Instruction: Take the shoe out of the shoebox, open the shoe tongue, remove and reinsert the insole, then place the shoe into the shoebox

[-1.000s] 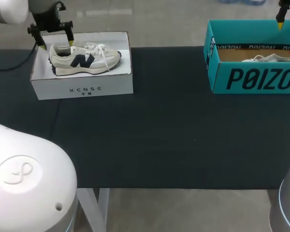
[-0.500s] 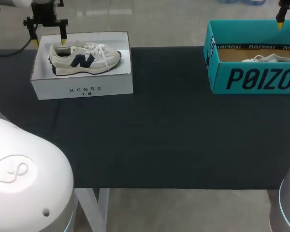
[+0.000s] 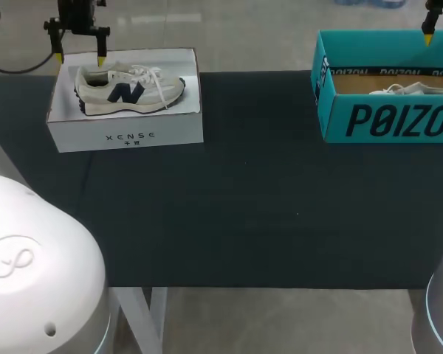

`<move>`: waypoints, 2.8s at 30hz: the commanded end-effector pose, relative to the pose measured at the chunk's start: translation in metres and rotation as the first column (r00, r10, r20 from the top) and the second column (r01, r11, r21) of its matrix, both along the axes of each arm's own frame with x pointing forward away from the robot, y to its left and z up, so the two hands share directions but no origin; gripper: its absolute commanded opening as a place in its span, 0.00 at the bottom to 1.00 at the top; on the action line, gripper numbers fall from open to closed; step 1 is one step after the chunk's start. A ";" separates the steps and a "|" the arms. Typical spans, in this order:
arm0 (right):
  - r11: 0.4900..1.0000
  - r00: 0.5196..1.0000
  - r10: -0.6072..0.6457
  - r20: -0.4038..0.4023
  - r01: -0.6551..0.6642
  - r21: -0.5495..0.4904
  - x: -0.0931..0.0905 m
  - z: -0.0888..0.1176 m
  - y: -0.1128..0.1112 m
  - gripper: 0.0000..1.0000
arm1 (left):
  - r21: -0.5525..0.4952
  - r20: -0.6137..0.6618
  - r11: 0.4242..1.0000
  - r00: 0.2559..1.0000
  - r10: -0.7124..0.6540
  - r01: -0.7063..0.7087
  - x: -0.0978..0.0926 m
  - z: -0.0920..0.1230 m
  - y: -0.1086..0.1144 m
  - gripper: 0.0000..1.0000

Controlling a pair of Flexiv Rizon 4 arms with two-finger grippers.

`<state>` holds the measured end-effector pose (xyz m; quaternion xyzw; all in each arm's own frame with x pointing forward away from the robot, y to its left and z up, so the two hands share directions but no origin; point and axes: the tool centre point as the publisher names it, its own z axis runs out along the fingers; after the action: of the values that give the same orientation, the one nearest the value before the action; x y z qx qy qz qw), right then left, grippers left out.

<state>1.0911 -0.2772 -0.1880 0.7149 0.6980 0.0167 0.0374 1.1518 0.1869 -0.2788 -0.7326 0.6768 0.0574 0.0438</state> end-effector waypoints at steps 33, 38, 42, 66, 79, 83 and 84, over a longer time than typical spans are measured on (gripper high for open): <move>1.000 1.000 0.000 0.002 0.000 0.001 0.000 0.000 0.000 1.00 | -0.110 -0.100 0.993 0.994 -0.043 0.032 0.035 -0.062 0.030 1.00; 1.000 1.000 0.000 0.002 0.000 0.001 0.000 0.000 0.000 1.00 | -0.134 -0.104 0.991 0.994 -0.037 0.023 0.037 -0.074 0.033 1.00; 1.000 1.000 0.000 0.002 0.000 0.001 0.000 0.000 0.000 1.00 | -0.132 -0.117 0.991 0.992 -0.040 0.025 0.038 -0.082 0.033 1.00; 1.000 1.000 0.000 0.002 0.000 0.001 0.000 0.000 0.000 1.00 | -0.094 -0.088 0.995 0.996 -0.026 0.018 0.039 -0.101 0.020 0.93; 1.000 1.000 0.000 0.002 0.000 0.001 0.000 0.000 0.000 1.00 | -0.117 -0.094 0.993 0.996 -0.010 -0.001 0.035 -0.112 0.024 0.93; 1.000 1.000 0.000 0.002 0.000 0.001 0.000 0.000 0.000 1.00 | -0.106 -0.085 0.994 0.996 -0.019 0.010 0.036 -0.112 0.025 0.91; 1.000 1.000 0.000 0.002 0.000 0.001 0.000 0.000 0.000 1.00 | -0.104 -0.084 0.995 0.996 -0.019 0.011 0.036 -0.113 0.025 0.88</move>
<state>1.0909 -0.2772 -0.1880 0.7149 0.6980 0.0168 0.0375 1.1789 0.2117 -0.3898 -0.7265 0.6855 0.0450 -0.0153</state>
